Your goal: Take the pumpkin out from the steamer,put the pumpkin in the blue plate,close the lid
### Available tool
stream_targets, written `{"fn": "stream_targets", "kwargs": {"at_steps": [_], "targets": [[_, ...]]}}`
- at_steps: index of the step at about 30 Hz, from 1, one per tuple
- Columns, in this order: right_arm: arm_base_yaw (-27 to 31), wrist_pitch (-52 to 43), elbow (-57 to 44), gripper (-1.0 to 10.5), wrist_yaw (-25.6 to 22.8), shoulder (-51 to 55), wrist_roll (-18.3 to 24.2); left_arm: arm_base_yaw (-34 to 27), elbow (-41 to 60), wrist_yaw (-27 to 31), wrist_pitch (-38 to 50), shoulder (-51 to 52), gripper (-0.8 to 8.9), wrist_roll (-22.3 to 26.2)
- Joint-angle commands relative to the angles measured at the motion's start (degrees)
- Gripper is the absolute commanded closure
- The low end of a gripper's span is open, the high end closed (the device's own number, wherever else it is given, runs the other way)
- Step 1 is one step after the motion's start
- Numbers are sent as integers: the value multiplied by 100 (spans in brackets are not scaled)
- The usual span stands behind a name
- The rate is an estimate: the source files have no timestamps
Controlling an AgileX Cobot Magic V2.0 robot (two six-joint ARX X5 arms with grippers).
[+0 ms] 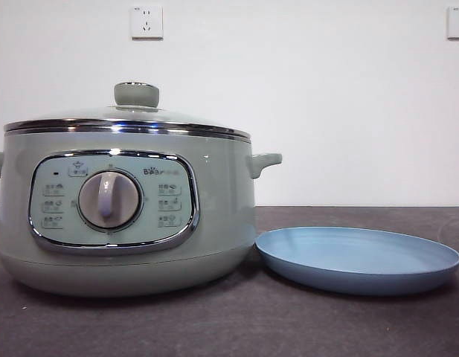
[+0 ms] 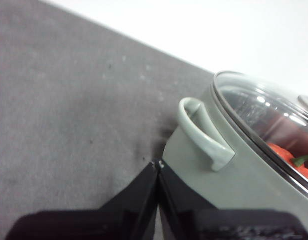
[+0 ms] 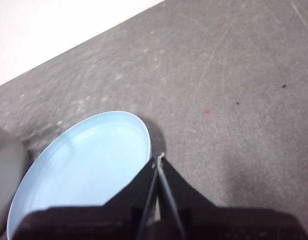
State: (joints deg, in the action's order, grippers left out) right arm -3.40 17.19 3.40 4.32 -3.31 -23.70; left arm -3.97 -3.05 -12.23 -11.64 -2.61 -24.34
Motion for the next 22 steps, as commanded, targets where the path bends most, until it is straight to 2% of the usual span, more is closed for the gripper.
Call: {"fn": "stream_targets", "kwargs": {"at_steps": [1, 6, 13, 20, 22], "targets": [[0, -35, 210, 962, -11, -15, -197, 15, -389, 22, -227, 7, 820, -101], [0, -37, 702, 962, -11, -166, -197, 15, -1093, 306, -667, 7, 820, -109], [0, -37, 1635, 962, 11, -776, -173, 15, -1816, 308, -870, 2, 820, -107], [-2, 13, 2817, 962, 52, -1797, 472, 13, -2280, 295, -1115, -24, 820, -98], [-4, 37, 3174, 962, 208, -2118, 730, 15, -2380, 240, -1139, -173, 820, -94]]}}
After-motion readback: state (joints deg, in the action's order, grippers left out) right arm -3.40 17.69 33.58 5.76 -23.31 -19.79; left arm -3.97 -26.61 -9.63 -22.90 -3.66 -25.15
